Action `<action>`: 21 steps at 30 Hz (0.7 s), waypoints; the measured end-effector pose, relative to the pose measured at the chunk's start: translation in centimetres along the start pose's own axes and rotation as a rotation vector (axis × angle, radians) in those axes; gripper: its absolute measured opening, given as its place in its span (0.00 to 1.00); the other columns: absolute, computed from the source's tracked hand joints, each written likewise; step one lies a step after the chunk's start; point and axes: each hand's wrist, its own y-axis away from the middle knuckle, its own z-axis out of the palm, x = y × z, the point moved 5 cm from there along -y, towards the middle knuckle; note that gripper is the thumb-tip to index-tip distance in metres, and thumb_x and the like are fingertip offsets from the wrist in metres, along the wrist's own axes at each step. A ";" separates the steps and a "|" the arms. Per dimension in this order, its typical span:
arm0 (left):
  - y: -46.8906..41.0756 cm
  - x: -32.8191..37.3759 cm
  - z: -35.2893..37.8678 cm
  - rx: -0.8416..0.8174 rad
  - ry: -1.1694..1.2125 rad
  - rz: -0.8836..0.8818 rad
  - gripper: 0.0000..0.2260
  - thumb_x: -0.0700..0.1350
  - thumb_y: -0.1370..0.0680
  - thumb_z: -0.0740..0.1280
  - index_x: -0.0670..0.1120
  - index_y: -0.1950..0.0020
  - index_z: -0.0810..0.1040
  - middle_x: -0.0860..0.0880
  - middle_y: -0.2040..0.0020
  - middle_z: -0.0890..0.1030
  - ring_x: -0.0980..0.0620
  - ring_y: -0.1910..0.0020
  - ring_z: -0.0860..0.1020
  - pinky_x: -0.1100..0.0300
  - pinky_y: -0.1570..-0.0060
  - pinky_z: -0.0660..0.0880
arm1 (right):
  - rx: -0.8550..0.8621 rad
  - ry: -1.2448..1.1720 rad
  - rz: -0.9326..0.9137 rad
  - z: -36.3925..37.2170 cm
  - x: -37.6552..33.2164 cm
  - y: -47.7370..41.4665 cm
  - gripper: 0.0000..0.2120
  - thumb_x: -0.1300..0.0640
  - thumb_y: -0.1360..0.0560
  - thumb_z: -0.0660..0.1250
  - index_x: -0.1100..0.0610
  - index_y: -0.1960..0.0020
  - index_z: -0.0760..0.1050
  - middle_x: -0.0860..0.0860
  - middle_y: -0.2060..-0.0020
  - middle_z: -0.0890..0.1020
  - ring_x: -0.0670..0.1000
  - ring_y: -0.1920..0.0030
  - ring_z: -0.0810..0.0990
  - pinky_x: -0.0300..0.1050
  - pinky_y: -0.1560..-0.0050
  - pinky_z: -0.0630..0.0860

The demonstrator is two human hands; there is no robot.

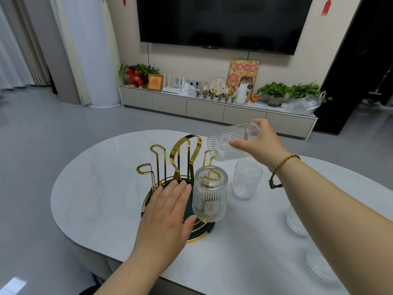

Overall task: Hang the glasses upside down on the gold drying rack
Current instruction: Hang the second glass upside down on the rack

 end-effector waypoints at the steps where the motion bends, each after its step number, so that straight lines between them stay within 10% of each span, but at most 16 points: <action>1: 0.0 -0.1 -0.2 -0.001 0.014 0.016 0.21 0.52 0.29 0.67 0.39 0.42 0.77 0.42 0.44 0.82 0.45 0.41 0.75 0.65 0.31 0.41 | -0.012 0.028 -0.002 0.4 -0.2 -0.3 0.36 0.50 0.36 0.72 0.57 0.35 0.59 0.54 0.37 0.68 0.51 0.43 0.67 0.44 0.49 0.66; 6: 0.4 -0.6 -0.9 -0.058 0.075 0.046 0.31 0.57 0.20 0.39 0.40 0.41 0.77 0.44 0.43 0.81 0.50 0.40 0.68 0.63 0.33 0.47 | -0.097 0.133 0.023 2.3 -0.4 -1.1 0.36 0.50 0.36 0.72 0.56 0.34 0.59 0.56 0.35 0.68 0.57 0.35 0.65 0.52 0.38 0.67; 12: 0.9 -1.1 0.0 0.079 0.045 0.080 0.29 0.45 0.38 0.79 0.40 0.40 0.76 0.43 0.43 0.81 0.51 0.40 0.66 0.56 0.41 0.70 | -0.181 0.205 0.035 5.1 0.3 -0.9 0.36 0.51 0.35 0.71 0.57 0.34 0.58 0.57 0.34 0.67 0.59 0.34 0.63 0.55 0.35 0.66; 21: 0.9 -1.0 0.6 0.093 0.059 0.042 0.37 0.41 0.41 0.80 0.43 0.37 0.67 0.42 0.41 0.80 0.50 0.38 0.65 0.51 0.38 0.56 | -0.232 0.313 0.038 7.8 1.2 -0.6 0.34 0.51 0.33 0.69 0.57 0.33 0.58 0.57 0.34 0.67 0.59 0.34 0.60 0.52 0.38 0.64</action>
